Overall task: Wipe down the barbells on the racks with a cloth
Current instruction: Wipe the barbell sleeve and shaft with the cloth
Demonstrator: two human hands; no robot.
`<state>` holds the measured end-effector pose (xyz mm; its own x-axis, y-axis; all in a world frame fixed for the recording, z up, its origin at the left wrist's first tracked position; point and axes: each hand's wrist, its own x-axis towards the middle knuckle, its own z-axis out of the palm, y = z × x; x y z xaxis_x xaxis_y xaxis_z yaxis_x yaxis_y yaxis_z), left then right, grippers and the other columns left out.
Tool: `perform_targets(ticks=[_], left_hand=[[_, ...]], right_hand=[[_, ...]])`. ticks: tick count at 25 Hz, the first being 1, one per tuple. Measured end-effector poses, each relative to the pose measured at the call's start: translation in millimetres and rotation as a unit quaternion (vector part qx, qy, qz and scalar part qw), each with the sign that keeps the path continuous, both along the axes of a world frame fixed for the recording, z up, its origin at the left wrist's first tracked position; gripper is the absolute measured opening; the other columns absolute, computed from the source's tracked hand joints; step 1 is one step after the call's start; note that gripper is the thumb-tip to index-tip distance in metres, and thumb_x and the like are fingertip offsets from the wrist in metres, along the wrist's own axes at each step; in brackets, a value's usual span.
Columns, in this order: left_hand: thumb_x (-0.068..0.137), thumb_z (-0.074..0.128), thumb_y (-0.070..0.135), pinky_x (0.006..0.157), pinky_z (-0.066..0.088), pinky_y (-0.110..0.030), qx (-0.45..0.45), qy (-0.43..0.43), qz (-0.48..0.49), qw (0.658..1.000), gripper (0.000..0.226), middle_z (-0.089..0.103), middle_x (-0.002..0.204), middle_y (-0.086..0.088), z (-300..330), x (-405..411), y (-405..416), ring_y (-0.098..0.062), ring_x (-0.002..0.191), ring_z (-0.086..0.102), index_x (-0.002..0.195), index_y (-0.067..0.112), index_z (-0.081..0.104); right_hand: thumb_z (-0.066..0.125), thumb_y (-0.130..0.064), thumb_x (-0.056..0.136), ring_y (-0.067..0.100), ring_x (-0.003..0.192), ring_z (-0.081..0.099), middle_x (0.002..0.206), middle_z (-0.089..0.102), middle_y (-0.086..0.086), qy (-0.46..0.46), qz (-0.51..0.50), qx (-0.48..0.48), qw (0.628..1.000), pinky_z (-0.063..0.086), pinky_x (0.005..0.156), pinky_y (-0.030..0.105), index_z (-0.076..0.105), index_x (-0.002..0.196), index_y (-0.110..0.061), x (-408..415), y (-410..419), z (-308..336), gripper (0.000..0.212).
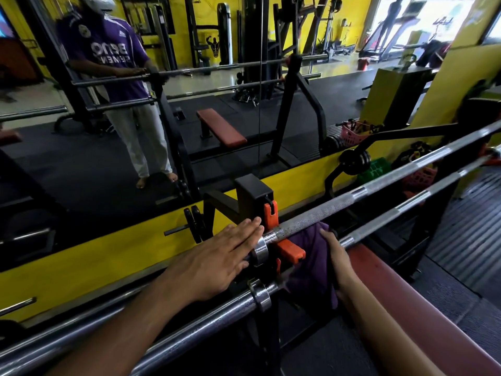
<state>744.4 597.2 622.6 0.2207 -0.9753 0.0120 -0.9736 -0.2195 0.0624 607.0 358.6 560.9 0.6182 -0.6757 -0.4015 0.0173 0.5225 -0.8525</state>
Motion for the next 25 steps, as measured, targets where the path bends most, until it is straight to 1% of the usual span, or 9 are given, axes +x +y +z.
perform_targets(ticks=[2, 4, 7, 10, 11, 13, 17, 21, 25], left_hand=[[0.105, 0.019, 0.046, 0.121, -0.013, -0.024, -0.003, 0.006, 0.005, 1.000, 0.069, -0.036, 0.159, 0.017, -0.2, 0.9, 0.8, 0.006, 0.145, -0.030, 0.155, 0.029, -0.025], [0.104, 0.021, 0.048, 0.123, -0.008, -0.024, -0.017, 0.011, 0.006, 1.000, 0.070, -0.031, 0.162, 0.016, 2.4, 1.3, 4.4, 0.004, 0.147, -0.025, 0.157, 0.027, -0.021], [0.102, 0.018, 0.053, 0.123, -0.006, -0.025, -0.019, 0.012, 0.010, 1.000, 0.072, -0.027, 0.164, 0.015, 6.0, 2.8, 23.2, 0.003, 0.149, -0.020, 0.158, 0.028, -0.018], [0.099, 0.010, 0.060, 0.124, -0.002, -0.026, -0.003, 0.008, 0.037, 0.999, 0.071, -0.026, 0.163, 0.019, -0.1, 7.3, 48.6, 0.003, 0.150, -0.018, 0.157, 0.033, -0.020], [0.098, 0.008, 0.062, 0.124, -0.001, -0.025, 0.005, 0.012, 0.048, 0.999, 0.069, -0.027, 0.163, 0.021, -2.6, 7.3, 53.4, 0.003, 0.150, -0.017, 0.156, 0.036, -0.021], [0.098, 0.003, 0.062, 0.123, -0.004, -0.025, 0.012, 0.007, 0.053, 0.999, 0.067, -0.027, 0.162, 0.022, -6.8, 7.5, 55.6, 0.004, 0.149, -0.018, 0.156, 0.039, -0.021], [0.099, 0.002, 0.059, 0.120, -0.011, -0.026, 0.007, 0.001, 0.053, 0.999, 0.065, -0.023, 0.163, 0.021, -9.0, 6.3, 53.0, 0.006, 0.147, -0.020, 0.157, 0.036, -0.017], [0.099, 0.000, 0.059, 0.120, -0.012, -0.026, 0.020, 0.000, 0.052, 0.998, 0.065, -0.023, 0.164, 0.019, -8.8, 7.0, 54.2, 0.008, 0.146, -0.022, 0.157, 0.036, -0.020], [0.103, 0.006, 0.057, 0.122, -0.007, -0.032, 0.015, -0.018, 0.055, 0.998, 0.064, -0.016, 0.166, 0.016, -10.7, 7.8, 54.4, 0.005, 0.148, -0.020, 0.159, 0.034, -0.016]], right_hand=[[0.058, -0.034, 0.100, 0.019, 0.096, 0.071, 0.104, 0.073, 0.009, 0.032, -0.014, -0.149, 0.988, 0.056, 0.086, 0.032, 0.069, 0.110, -0.018, -28.4, 15.3, 15.1, 0.022], [0.053, -0.027, 0.104, 0.011, 0.088, 0.068, 0.098, 0.071, 0.001, -0.011, 0.008, -0.345, 0.938, 0.054, 0.078, 0.029, 0.068, 0.106, -0.026, -47.9, 28.7, 41.6, 0.015], [0.060, -0.021, 0.099, 0.006, 0.110, 0.057, 0.124, 0.059, -0.008, -0.002, 0.115, -0.608, 0.785, 0.045, 0.091, 0.020, 0.056, 0.129, -0.025, -35.8, 47.0, 69.3, 0.030], [0.045, -0.049, 0.092, 0.015, 0.124, 0.042, 0.142, 0.047, -0.009, 0.149, 0.215, -0.771, 0.581, 0.039, 0.099, 0.033, 0.047, 0.140, -0.024, 1.6, 63.2, 62.4, 0.054], [0.040, -0.055, 0.090, 0.016, 0.120, 0.042, 0.136, 0.050, -0.010, 0.174, 0.232, -0.777, 0.559, 0.039, 0.097, 0.037, 0.050, 0.134, -0.025, 9.2, 63.2, 60.9, 0.054], [0.045, -0.055, 0.090, 0.015, 0.116, 0.041, 0.127, 0.055, -0.012, 0.166, 0.250, -0.764, 0.571, 0.041, 0.095, 0.038, 0.055, 0.121, -0.026, 13.8, 53.8, 63.3, 0.043], [0.056, -0.042, 0.089, 0.013, 0.122, 0.043, 0.138, 0.055, -0.017, 0.087, 0.295, -0.757, 0.577, 0.042, 0.101, 0.035, 0.058, 0.131, -0.026, -5.0, 31.3, 55.1, 0.045], [0.059, -0.051, 0.084, 0.015, 0.122, 0.047, 0.131, 0.056, -0.016, 0.111, 0.321, -0.811, 0.477, 0.044, 0.097, 0.034, 0.060, 0.129, -0.027, -20.4, 25.8, 47.0, 0.051], [0.050, -0.062, 0.088, 0.014, 0.115, 0.045, 0.116, 0.058, -0.020, 0.119, 0.354, -0.828, 0.418, 0.043, 0.095, 0.034, 0.063, 0.109, -0.033, -7.2, 27.7, 63.3, 0.038]])
